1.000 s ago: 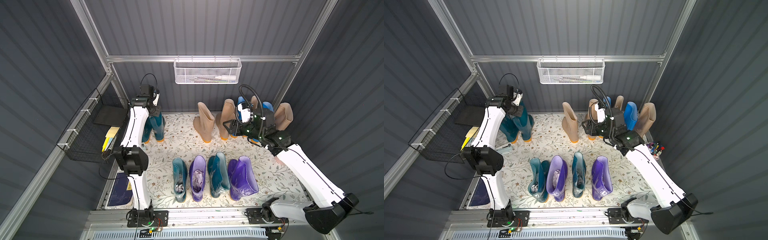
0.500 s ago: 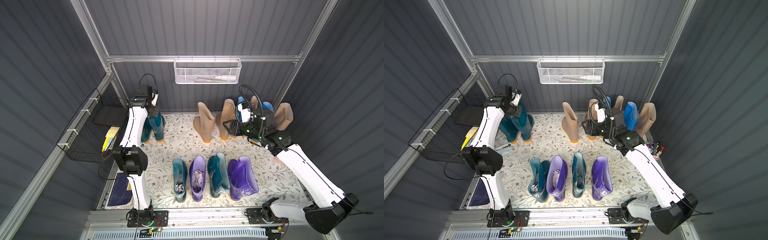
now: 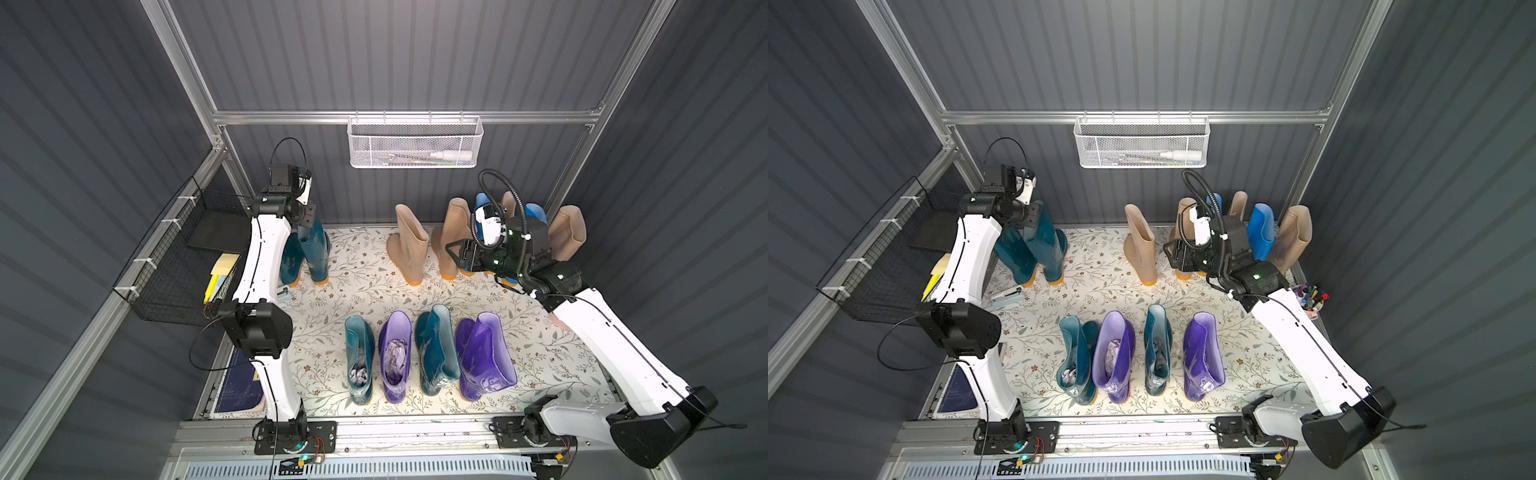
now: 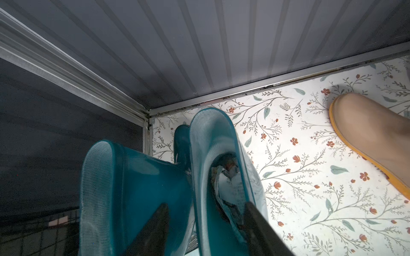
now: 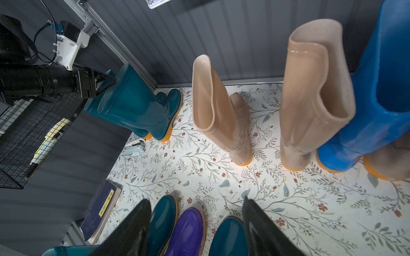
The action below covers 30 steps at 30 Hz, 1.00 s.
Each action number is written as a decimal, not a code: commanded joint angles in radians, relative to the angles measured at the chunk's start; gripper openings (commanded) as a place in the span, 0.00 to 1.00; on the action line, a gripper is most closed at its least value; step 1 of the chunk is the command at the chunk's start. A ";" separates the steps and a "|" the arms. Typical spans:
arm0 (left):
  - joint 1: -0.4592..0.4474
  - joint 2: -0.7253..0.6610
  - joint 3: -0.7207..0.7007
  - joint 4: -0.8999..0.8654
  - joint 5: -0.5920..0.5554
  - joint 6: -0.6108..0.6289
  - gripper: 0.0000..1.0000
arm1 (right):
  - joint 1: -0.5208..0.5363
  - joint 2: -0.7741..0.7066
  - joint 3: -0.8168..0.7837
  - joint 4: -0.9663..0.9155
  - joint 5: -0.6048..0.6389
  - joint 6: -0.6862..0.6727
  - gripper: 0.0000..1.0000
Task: Match and arrange rain boots in pairs
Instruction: Pair a pair of rain boots at the corner of the board, then pick up the rain boot at the center of the board.
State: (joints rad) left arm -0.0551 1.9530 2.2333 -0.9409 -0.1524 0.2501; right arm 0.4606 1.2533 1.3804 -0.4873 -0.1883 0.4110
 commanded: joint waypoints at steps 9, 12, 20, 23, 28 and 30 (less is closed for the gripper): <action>0.002 -0.183 -0.017 0.019 0.104 -0.141 0.68 | -0.003 -0.016 -0.001 -0.002 -0.006 -0.013 0.69; -0.023 -0.244 -0.080 0.050 0.134 -0.191 0.68 | -0.004 -0.013 0.002 -0.006 -0.005 -0.016 0.69; -0.189 -0.466 -0.402 0.263 0.107 -0.316 0.73 | -0.003 -0.001 0.013 -0.020 -0.003 -0.024 0.69; -0.220 -0.525 -0.518 0.337 0.139 -0.405 0.73 | -0.002 0.013 0.025 -0.025 -0.005 -0.030 0.70; -0.284 -0.577 -0.663 0.409 0.154 -0.505 0.73 | 0.001 0.041 0.057 -0.047 -0.009 -0.049 0.70; -0.324 -0.573 -0.664 0.397 0.135 -0.513 0.73 | 0.001 0.052 0.074 -0.055 -0.005 -0.059 0.70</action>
State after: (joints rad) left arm -0.3355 1.3933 1.5810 -0.5964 -0.0238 -0.1955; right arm 0.4606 1.2919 1.4132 -0.5179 -0.1921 0.3767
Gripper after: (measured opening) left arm 0.731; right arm 0.697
